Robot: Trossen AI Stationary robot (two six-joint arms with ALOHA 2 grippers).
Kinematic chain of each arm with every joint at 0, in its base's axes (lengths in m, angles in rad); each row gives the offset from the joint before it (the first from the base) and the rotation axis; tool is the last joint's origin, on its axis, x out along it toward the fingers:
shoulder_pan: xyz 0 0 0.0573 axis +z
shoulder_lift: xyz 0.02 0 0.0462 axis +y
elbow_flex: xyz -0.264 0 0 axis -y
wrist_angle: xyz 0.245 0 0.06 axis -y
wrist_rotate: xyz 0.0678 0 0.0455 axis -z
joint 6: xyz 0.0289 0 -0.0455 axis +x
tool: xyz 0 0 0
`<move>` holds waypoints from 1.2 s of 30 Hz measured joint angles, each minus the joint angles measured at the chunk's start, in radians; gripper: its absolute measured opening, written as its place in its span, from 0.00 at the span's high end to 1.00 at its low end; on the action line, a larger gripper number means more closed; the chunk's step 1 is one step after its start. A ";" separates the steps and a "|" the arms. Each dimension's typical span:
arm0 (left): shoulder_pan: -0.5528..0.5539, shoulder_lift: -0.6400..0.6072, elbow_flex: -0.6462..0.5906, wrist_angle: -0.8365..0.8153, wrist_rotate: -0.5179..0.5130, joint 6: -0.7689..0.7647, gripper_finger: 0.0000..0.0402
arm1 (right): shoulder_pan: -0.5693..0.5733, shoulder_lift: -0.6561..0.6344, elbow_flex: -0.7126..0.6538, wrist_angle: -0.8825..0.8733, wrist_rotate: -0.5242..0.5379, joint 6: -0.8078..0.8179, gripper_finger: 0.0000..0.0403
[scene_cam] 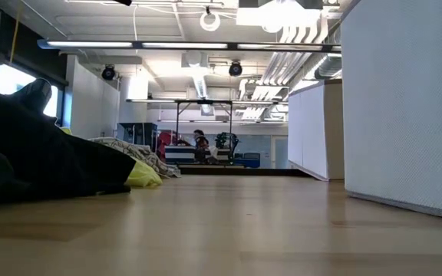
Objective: Sort clothes
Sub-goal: Put the black underwear in the bottom white bin, then put the black underwear in the top white bin
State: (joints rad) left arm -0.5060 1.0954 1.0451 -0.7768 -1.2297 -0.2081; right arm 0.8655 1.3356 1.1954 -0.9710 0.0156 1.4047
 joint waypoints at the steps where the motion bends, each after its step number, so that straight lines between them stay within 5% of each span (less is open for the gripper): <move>1: 0.000 0.000 0.000 0.005 0.000 0.000 0.89 | 0.005 0.014 0.000 -0.024 0.014 -0.016 0.97; 10: 0.000 0.000 0.000 0.021 0.000 0.002 0.89 | -0.017 0.128 0.000 -0.140 0.112 -0.104 0.97; 15: 0.000 0.000 0.000 0.020 0.000 0.002 0.89 | -0.043 0.184 0.000 -0.076 0.047 -0.217 0.96; 21: 0.000 0.000 0.000 0.014 0.014 0.002 0.89 | -0.096 0.196 0.000 -0.147 -0.010 -0.201 0.80; 24: 0.000 0.000 0.000 0.013 0.038 0.002 0.89 | -0.109 0.186 0.000 -0.220 -0.092 -0.201 0.66; 30: 0.000 0.000 0.000 0.014 0.063 0.002 0.89 | -0.112 0.122 0.001 -0.283 -0.420 -0.170 0.48; 33: 0.000 0.000 0.000 0.015 0.067 0.001 0.89 | -0.097 0.057 0.002 -0.286 -0.388 -0.101 0.47; 36: 0.000 0.000 0.000 0.018 0.068 0.001 0.89 | -0.087 -0.004 0.002 -0.252 -0.227 -0.028 0.47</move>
State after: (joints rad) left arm -0.5056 1.0958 1.0451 -0.7589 -1.1614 -0.2073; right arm 0.7786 1.3312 1.1973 -1.2228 -0.2117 1.3765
